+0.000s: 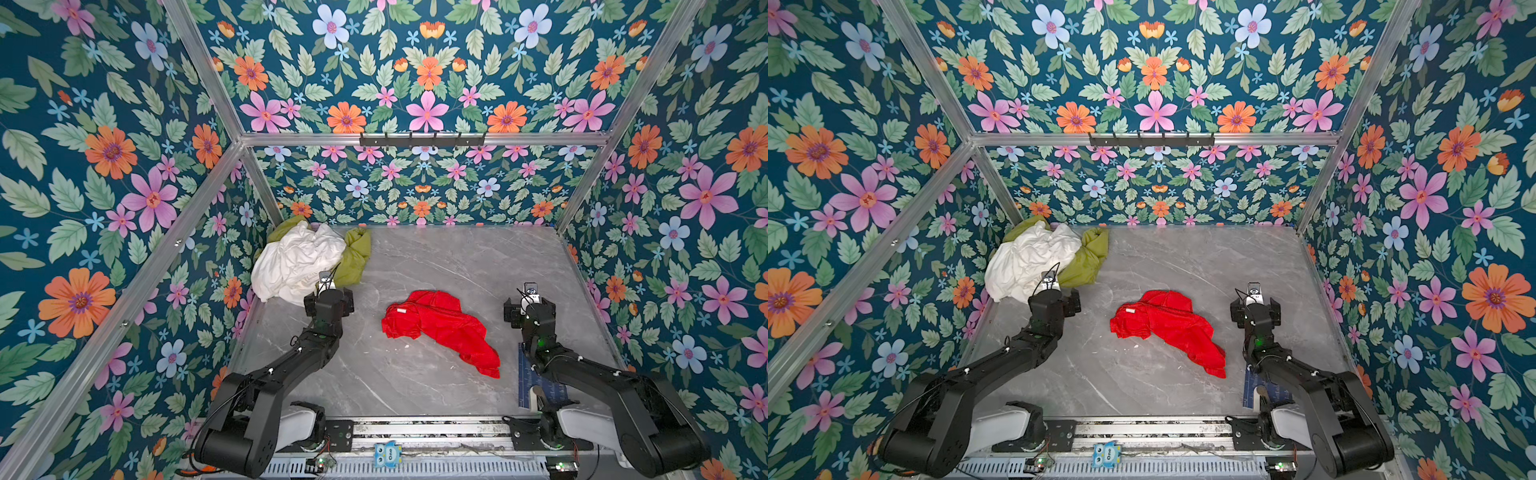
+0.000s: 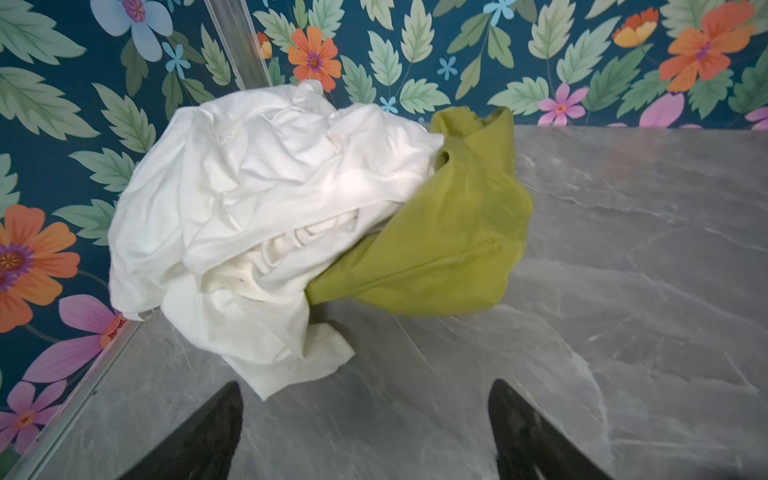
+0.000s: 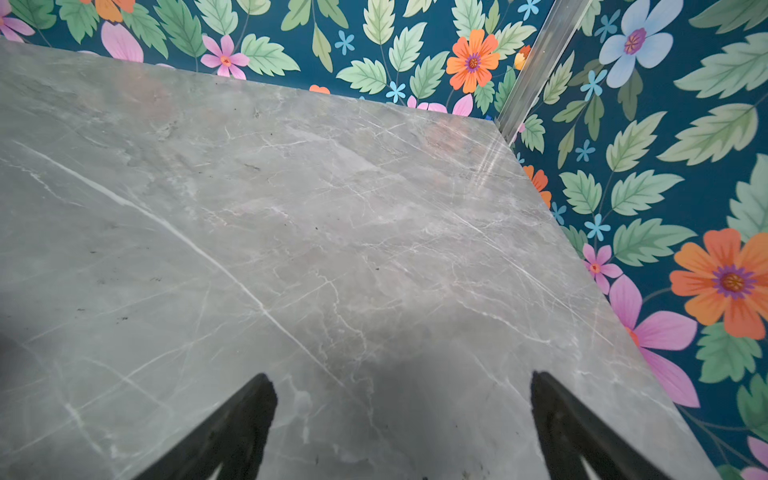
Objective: Pick out a specific cloth from the pile
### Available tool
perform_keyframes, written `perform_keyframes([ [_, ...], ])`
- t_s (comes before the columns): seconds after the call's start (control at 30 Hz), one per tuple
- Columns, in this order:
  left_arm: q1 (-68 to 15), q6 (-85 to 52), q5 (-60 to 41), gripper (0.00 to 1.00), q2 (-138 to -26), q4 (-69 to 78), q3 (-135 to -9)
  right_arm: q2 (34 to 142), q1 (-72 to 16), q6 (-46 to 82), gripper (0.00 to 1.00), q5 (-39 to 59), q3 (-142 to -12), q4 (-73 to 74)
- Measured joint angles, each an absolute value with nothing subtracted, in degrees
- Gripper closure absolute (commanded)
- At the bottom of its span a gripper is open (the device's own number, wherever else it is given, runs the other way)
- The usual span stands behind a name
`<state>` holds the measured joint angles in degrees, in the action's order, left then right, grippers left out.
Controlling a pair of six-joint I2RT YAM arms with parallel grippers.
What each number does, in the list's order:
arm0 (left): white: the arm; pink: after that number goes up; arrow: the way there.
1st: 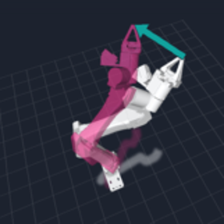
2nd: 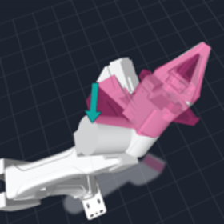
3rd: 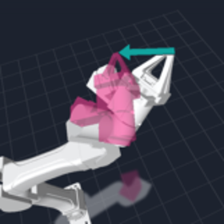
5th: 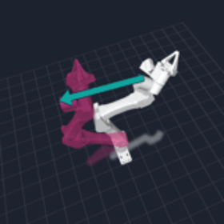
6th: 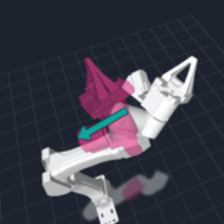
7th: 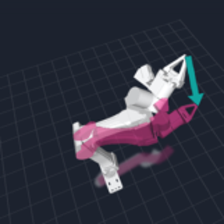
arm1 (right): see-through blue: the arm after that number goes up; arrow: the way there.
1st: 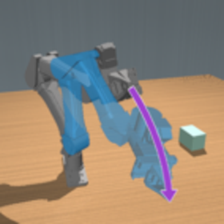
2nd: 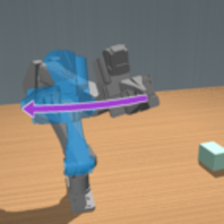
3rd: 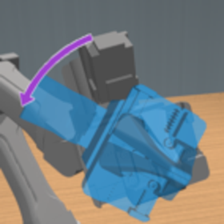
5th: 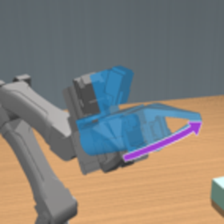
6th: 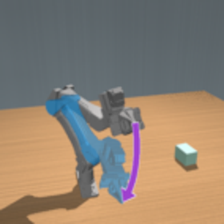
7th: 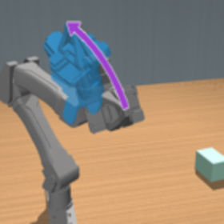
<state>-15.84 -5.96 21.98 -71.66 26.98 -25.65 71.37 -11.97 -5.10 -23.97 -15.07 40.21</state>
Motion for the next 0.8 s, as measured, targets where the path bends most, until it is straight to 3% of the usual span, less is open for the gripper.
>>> perform_keyframes([
  [0.43, -9.04, -1.56, 13.96, 0.1, -84.05, 42.83, -22.68, 79.66, -10.04, -4.38, 0.01, -21.52, -15.33, 51.79],
  [0.63, -7.84, -1.52, 10.07, 0.1, -83.57, 48.8, -20.49, 79.46, -7.46, -3.11, 0.01, -18.96, -15.16, 52.88],
  [0.8, -6.83, -0.73, 10.96, 0.03, -81.52, 56.4, -14.83, 79.33, -6.9, -2.02, 0.01, -16.58, -15.07, 52.93],
])
